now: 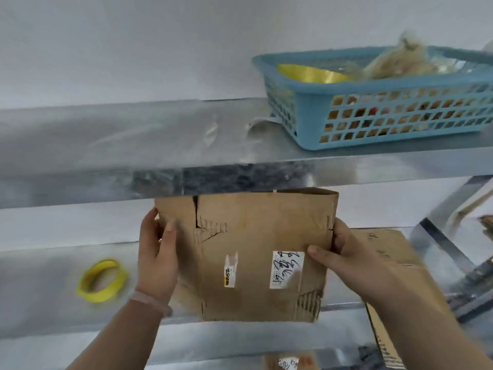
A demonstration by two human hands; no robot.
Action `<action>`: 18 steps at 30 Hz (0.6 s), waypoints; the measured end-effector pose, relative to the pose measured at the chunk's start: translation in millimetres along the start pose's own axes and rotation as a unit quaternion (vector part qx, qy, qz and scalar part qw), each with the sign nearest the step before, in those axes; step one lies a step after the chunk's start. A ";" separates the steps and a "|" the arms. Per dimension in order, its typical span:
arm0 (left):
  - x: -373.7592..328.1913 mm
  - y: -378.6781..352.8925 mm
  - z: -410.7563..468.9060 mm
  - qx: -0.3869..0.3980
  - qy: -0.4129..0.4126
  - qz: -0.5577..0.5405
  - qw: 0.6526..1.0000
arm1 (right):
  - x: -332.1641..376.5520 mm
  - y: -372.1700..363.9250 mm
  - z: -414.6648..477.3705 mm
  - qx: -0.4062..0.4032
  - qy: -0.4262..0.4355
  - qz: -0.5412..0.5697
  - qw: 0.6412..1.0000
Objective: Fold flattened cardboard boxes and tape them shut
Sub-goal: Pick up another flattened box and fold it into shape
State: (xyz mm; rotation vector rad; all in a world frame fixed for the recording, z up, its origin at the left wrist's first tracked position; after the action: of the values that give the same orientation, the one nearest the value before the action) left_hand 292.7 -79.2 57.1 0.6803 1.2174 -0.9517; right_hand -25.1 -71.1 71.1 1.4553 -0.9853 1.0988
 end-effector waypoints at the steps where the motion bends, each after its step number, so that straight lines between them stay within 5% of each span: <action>1: 0.0 13.2 3.8 -0.002 -0.001 -0.006 1.000 | 2.3 -17.3 5.4 0.011 -0.003 -0.007 1.000; 8: 6.9 88.5 19.1 0.003 0.044 0.032 0.999 | 12.2 -110.7 20.7 0.032 0.017 -0.069 0.997; 14: 21.7 117.1 41.5 0.144 0.145 -0.008 0.979 | 12.4 -161.4 18.2 0.010 0.050 -0.095 0.994; 18: 23.1 122.7 49.5 0.175 0.125 -0.012 0.977 | 4.3 -174.4 16.7 -0.007 0.046 -0.110 0.993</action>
State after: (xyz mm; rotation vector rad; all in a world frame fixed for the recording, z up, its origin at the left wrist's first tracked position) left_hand 425.6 -70.0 39.8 1.0910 1.2909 -1.1401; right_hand 145.5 -62.2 31.9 1.4508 -0.7471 0.9874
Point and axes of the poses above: each hand's wrist, its own z-axis towards the middle knuckle, its own y-axis out of the back of the hand, x = y × z, the point moved 3 cm from there along z, towards the middle knuckle, and after that the axes turned 5 degrees about -z, right-handed, at the moved point
